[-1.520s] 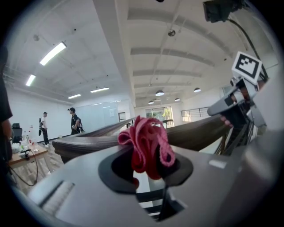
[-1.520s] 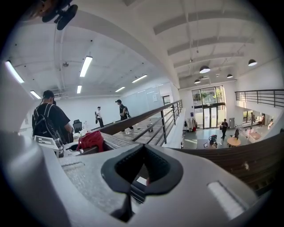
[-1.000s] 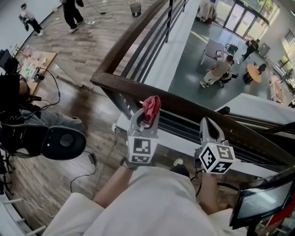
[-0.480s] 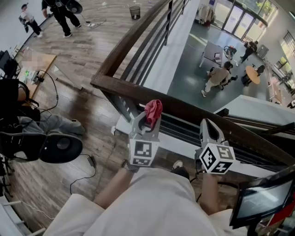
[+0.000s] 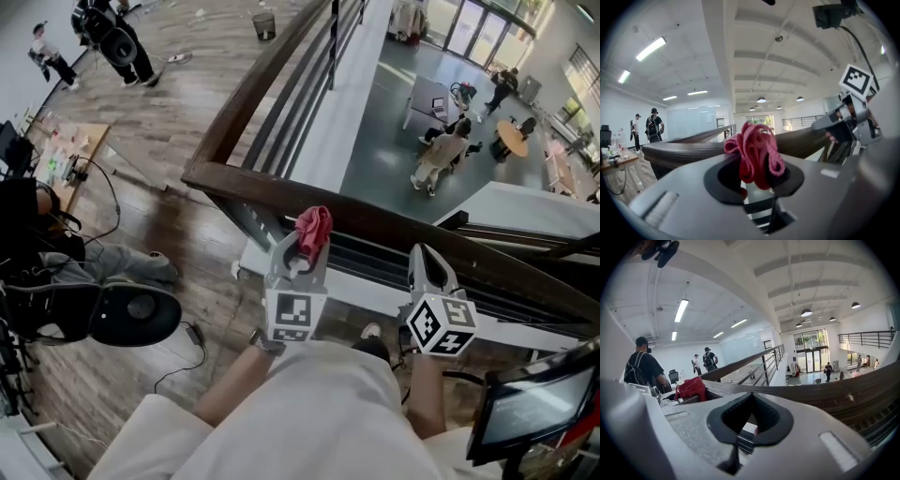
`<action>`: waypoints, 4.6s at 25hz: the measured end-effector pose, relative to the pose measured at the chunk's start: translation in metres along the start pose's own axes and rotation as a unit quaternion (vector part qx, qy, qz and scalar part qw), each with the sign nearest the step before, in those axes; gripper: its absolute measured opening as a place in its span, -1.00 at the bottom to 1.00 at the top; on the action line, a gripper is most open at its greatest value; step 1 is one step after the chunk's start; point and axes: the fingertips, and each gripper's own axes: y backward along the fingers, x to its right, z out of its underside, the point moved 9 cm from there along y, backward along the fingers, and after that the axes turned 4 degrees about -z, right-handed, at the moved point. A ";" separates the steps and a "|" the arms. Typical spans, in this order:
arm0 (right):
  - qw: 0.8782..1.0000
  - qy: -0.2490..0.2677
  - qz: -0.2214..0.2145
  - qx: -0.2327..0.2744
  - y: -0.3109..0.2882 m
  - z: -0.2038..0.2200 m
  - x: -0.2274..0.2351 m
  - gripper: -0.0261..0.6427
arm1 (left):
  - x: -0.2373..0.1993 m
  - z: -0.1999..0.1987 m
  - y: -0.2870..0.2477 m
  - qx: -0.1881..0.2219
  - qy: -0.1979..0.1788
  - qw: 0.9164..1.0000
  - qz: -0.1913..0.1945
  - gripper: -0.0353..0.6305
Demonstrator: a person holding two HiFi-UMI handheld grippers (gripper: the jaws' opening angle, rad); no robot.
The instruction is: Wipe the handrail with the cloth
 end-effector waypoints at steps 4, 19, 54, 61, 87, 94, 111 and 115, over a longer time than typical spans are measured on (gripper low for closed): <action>1.000 0.005 -0.004 -0.001 0.003 -0.002 0.001 -0.92 | 0.003 -0.002 0.002 0.005 -0.003 1.000 -0.003 -0.53; 1.000 0.006 -0.029 -0.004 0.003 -0.003 0.006 -0.91 | 0.032 -0.009 -0.003 0.003 -0.019 1.000 0.023 -0.53; 0.997 0.032 -0.074 -0.016 0.008 -0.014 0.028 -0.91 | 0.042 -0.043 -0.018 -0.026 -0.019 0.999 -0.023 -0.53; 0.997 0.027 -0.074 -0.020 0.009 -0.012 0.032 -0.91 | 0.038 -0.053 -0.032 -0.021 -0.019 0.999 -0.015 -0.53; 0.998 0.006 -0.062 -0.011 0.013 -0.012 0.041 -0.91 | 0.027 -0.069 -0.033 -0.023 0.042 0.999 0.025 -0.53; 0.998 0.005 -0.067 -0.010 0.017 -0.008 0.046 -0.91 | 0.049 -0.074 -0.041 -0.069 0.026 0.996 0.045 -0.53; 0.998 0.001 -0.067 -0.015 0.027 -0.001 0.072 -0.91 | 0.115 -0.066 -0.043 -0.084 0.026 0.988 0.124 -0.54; 0.998 0.010 -0.065 -0.018 0.036 -0.003 0.086 -0.91 | 0.124 -0.069 -0.047 -0.086 0.037 0.988 0.121 -0.54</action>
